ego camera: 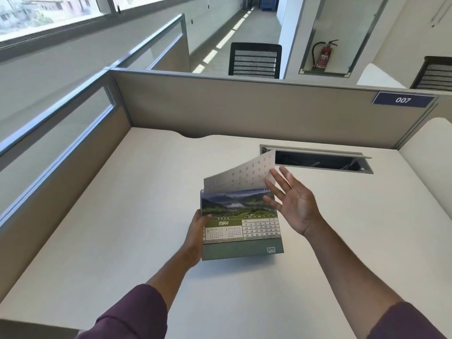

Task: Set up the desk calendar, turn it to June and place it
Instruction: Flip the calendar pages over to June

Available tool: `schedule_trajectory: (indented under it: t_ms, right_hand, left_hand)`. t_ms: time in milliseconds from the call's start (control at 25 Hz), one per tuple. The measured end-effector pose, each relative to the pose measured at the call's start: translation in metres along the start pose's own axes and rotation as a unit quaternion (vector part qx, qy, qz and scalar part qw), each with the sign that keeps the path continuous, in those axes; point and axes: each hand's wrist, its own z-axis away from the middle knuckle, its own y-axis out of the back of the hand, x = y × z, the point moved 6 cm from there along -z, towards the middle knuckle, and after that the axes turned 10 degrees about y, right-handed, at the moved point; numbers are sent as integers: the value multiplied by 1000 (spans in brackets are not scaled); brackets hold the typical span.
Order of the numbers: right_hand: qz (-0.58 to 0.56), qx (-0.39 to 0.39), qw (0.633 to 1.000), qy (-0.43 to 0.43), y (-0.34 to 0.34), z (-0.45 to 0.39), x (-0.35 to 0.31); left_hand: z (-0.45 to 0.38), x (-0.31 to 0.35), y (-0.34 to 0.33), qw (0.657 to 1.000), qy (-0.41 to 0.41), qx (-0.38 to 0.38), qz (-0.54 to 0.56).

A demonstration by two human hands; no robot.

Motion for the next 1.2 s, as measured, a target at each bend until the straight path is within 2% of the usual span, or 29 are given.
schedule_trajectory:
  t_ms: [120,280,360,440,560,640,760,880,1000,1200]
  right_hand:
    - [182,-45,982,-6,-4,-3,15]
    - [286,-94,954,-12,1,0,35]
    - [373,-90,924,-13,7,1,41]
    - [469,-48,881,26,15,1,39]
    - [559,73,820,102,32,10,33]
    - [563,142,810,83,45,23,38]
    - [580,164,794,80,52,39,47]
    - [557,180,805,94,46,46,43]
    - [472,219,852,57,46,45,38]
    - [345,228,910,22,52,36,27]
  left_hand:
    - [-1,-2,2,1000,3,-11,1]
    - [-1,-4,2,999,-18,-38,1]
    - [-1,-5,3,999,-30,-31,-8]
    - [-3,-6,3,999,-44,-18,-19]
    - [-5,-8,5,998,-54,9,-33]
    - [-6,-9,6,997,-55,28,-37]
    - [-7,-10,5,997,-58,43,-35]
    - [-7,-7,4,995,-71,56,-47]
    - [-6,-1,3,993,-88,67,-44]
    - [-1,-6,1,998,-5,69,2]
